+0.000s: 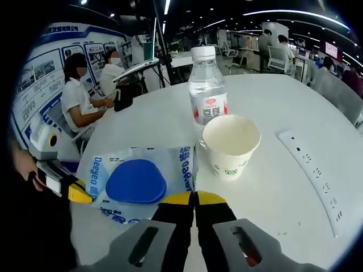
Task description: Arrange the tabletop items into an orderly group along one side of the table until the central work area is clear of visible clutter.
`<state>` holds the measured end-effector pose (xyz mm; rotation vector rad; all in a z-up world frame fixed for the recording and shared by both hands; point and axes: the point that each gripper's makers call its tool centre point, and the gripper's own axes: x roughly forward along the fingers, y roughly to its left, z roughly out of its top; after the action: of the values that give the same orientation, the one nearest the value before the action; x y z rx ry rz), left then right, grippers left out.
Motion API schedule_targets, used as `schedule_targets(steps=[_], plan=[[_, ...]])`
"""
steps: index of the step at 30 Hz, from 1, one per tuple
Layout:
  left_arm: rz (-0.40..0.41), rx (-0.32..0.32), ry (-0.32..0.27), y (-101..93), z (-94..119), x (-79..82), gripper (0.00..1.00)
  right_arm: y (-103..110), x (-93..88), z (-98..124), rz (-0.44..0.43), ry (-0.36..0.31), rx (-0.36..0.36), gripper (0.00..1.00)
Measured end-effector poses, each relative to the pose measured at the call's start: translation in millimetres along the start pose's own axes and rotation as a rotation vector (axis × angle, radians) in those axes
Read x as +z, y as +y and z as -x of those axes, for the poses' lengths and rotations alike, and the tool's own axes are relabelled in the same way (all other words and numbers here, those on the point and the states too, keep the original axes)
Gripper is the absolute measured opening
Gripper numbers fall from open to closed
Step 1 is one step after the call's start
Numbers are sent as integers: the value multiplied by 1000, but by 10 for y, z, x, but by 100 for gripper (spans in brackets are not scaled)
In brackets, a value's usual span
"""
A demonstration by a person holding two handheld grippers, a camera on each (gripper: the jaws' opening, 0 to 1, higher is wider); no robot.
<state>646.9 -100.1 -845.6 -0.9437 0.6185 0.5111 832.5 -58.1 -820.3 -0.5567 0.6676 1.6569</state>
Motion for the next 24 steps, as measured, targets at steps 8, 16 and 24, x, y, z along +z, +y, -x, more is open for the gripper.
schedule_targets(steps=[8, 16, 24], plan=[[-137, -14, -26, 5, 191, 112, 0, 82, 89, 127, 19, -45, -43, 0], [-225, -62, -31, -131, 277, 199, 0, 52, 56, 437, -56, -96, -114, 0], [-388, -118, -15, -319, 225, 351, 0, -37, -51, 809, -150, -147, -213, 0]])
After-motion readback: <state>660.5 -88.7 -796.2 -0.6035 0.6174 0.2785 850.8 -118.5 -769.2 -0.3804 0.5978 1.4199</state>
